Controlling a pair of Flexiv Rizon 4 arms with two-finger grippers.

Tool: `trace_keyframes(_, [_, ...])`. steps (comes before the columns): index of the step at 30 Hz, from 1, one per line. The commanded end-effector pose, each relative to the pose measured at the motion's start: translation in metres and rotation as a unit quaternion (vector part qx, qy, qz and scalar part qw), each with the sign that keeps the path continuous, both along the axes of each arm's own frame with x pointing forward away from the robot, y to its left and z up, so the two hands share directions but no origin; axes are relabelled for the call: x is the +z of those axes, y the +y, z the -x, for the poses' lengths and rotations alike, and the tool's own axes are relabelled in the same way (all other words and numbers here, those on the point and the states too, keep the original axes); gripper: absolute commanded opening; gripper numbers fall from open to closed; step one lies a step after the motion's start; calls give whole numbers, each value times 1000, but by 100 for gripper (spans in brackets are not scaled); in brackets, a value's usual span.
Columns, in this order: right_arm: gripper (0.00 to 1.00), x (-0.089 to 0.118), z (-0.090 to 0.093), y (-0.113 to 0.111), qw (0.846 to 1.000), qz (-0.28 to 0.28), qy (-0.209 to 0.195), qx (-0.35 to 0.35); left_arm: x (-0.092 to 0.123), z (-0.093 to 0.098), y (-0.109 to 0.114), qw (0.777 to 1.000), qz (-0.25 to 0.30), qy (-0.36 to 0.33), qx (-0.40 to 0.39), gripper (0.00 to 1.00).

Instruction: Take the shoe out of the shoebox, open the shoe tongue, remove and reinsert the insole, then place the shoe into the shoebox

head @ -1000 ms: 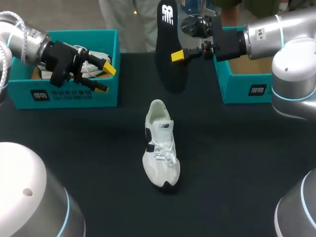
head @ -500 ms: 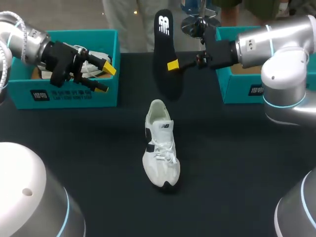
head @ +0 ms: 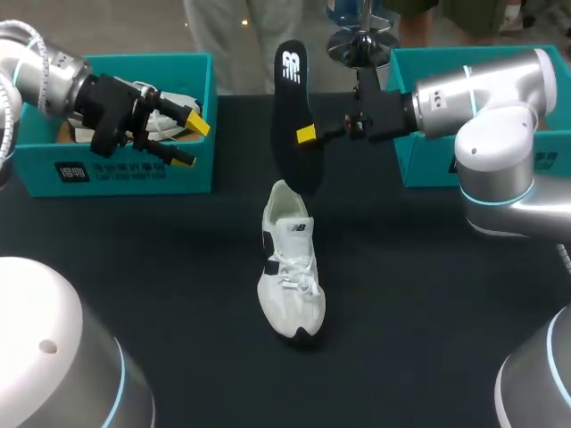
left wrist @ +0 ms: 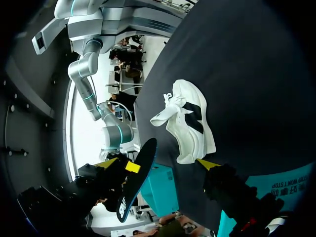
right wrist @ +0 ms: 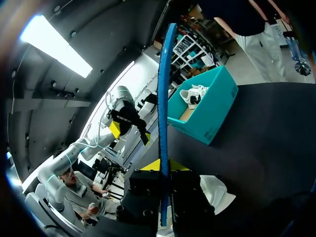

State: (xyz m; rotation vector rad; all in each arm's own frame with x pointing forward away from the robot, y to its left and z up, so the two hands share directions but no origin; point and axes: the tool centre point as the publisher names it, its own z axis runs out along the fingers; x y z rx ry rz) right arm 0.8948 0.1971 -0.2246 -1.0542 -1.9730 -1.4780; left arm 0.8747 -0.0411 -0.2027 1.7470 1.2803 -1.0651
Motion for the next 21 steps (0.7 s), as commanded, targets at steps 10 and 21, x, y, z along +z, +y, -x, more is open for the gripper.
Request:
trace_keyframes(10, [0, -6, -2, 2, 1000, -7, -12, -11, 0, 0, 1, 1000, -1, 0, 0, 100])
trace_keyframes(21, [0, -32, -11, 8, 997, 20, -75, -18, 0, 0, 1, 1000, -1, 0, 0, 100])
